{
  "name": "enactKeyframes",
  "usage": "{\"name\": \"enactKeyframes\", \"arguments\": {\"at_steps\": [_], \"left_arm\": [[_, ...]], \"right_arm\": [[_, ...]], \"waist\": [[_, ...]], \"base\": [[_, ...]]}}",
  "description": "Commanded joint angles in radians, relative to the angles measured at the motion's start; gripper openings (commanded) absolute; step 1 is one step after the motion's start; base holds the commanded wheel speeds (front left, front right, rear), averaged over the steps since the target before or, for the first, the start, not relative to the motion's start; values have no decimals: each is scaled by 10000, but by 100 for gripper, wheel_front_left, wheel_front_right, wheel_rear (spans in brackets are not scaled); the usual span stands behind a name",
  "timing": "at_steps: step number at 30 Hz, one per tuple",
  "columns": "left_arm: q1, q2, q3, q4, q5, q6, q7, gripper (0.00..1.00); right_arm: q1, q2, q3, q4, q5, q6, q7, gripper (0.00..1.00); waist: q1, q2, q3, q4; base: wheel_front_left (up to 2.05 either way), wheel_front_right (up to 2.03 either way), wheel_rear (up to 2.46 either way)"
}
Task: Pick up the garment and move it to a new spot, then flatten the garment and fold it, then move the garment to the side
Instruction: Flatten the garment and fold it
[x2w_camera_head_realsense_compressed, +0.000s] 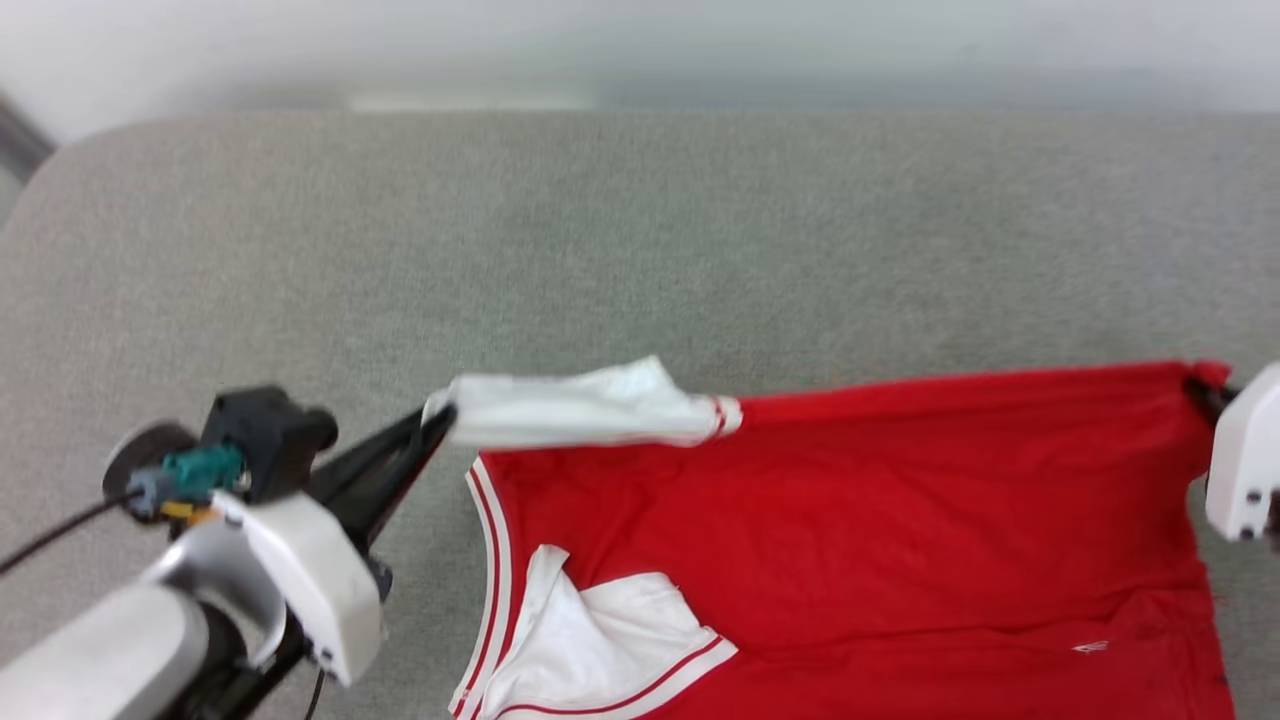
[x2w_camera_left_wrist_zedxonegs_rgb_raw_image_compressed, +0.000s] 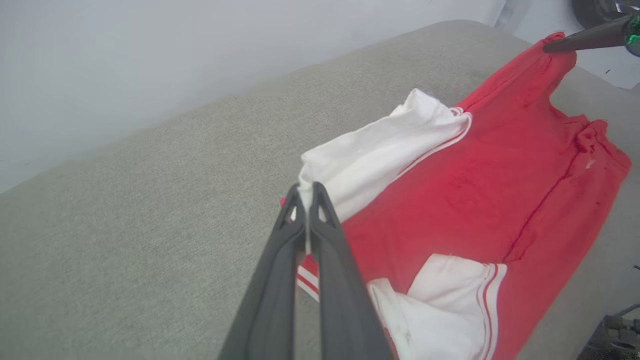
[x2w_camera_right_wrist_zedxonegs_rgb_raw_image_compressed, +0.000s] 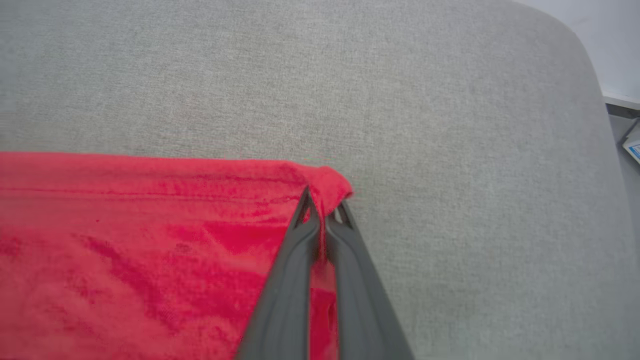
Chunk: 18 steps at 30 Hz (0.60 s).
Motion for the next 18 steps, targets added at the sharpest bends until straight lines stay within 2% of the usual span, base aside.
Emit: {"name": "enactKeyframes", "arguments": {"at_steps": [1,8,14,18], "left_arm": [[394,147,43,-141,-106,186,-121,0],[2083,550,-130,-470,-768,687,-560,0],[3040,443,-594,-100,-1217,616,-549,0],[3302,200,-998,518,-1091,495,-463,0]], "right_arm": [[477,78,-112,-319,79,-8,-111,0],[2429,390,-430,-1652,305,-8,-86,0],[3533,138,-400,-1691,553,-8,-12,0],[3923,-195,11,-1530,612,-9,-115,0]], "waist": [[1,0,-372,-178],[1,0,-663,-308],[1,0,-686,-311],[1,0,-671,-322]], "base": [[0,0,0],[0,0,0],[0,0,0],[0,0,0]]}}
